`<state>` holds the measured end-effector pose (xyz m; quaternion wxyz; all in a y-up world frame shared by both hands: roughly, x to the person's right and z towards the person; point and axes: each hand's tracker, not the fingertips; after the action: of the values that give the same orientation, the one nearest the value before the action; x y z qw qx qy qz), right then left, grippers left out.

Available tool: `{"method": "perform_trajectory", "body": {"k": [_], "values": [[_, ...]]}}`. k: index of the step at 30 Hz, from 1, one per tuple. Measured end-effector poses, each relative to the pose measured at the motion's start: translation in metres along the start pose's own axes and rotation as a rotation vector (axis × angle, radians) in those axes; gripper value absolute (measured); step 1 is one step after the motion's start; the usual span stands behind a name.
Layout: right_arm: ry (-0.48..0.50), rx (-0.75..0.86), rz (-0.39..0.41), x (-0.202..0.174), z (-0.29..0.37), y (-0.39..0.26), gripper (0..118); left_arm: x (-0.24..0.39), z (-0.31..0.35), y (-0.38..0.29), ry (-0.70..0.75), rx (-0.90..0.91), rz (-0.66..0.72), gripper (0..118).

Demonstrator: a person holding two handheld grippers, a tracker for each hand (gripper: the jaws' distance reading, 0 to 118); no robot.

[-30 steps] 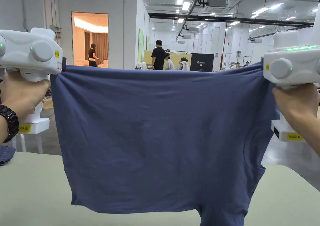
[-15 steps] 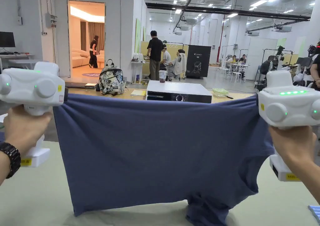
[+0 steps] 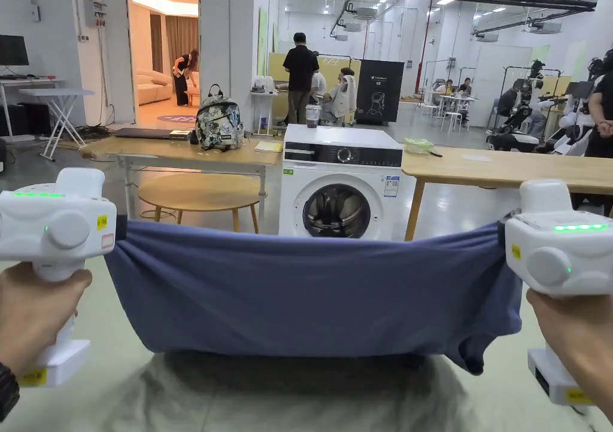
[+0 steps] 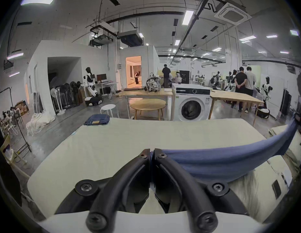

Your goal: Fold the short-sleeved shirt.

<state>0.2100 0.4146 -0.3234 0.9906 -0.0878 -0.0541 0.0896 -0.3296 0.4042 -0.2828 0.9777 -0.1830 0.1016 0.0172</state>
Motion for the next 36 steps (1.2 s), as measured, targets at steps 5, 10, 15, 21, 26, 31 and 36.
{"method": "perform_trajectory", "body": {"k": [5,10,15,21,26,31,36], "values": [[0.025,-0.067,-0.006,-0.001,0.032,-0.053,0,-0.005,0.030,-0.060,-0.027,-0.044,-0.013,0],[0.054,-0.137,0.038,-0.008,0.064,-0.102,0,-0.018,0.049,-0.117,-0.038,-0.124,0.007,0],[0.079,-0.246,0.045,-0.005,0.085,-0.145,0,-0.028,0.065,-0.170,-0.062,-0.222,-0.001,0],[0.097,-0.367,0.068,0.001,0.111,-0.187,0,-0.033,0.077,-0.220,-0.066,-0.325,-0.011,0],[0.117,-0.487,0.105,0.001,0.126,-0.211,0,-0.034,0.077,-0.247,-0.079,-0.405,-0.007,0],[0.150,-0.630,0.113,0.003,0.106,-0.251,0,-0.031,0.051,-0.271,-0.082,-0.564,-0.019,0],[0.169,-0.749,0.173,-0.001,0.090,-0.280,0,-0.027,0.027,-0.292,-0.067,-0.660,-0.083,0]]}}
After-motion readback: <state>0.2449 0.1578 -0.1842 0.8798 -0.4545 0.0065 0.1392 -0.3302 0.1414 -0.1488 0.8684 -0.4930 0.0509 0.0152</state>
